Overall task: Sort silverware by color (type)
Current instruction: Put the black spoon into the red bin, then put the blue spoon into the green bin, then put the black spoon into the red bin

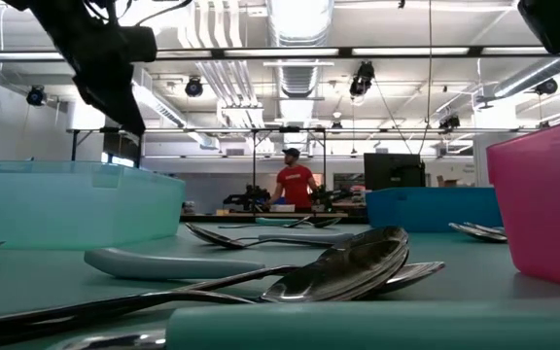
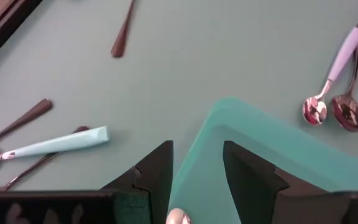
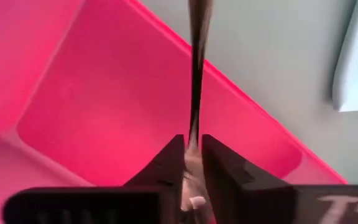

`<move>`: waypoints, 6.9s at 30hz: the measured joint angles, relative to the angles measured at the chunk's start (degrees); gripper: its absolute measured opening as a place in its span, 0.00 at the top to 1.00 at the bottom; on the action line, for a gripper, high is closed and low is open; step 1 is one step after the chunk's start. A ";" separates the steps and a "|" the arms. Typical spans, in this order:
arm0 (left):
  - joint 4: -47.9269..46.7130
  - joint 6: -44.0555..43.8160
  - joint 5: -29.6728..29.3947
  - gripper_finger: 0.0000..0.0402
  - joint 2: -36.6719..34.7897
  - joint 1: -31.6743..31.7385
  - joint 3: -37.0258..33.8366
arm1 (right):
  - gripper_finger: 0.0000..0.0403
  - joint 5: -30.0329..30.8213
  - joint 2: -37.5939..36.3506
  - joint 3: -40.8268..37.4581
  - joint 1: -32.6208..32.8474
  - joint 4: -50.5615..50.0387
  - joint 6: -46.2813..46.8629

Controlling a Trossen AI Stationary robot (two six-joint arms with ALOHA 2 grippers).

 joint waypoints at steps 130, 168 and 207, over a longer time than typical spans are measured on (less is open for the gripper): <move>-5.84 -4.87 16.20 0.61 -10.96 -9.25 -5.43 | 0.67 17.94 10.03 0.91 -18.93 32.24 -66.61; -5.96 -4.42 17.05 0.61 -11.29 -9.25 -3.10 | 0.98 4.12 16.03 8.49 -28.61 24.14 -73.48; 4.37 -14.65 16.49 0.61 0.70 -20.44 -0.77 | 0.83 0.01 9.44 4.66 6.97 1.43 -21.24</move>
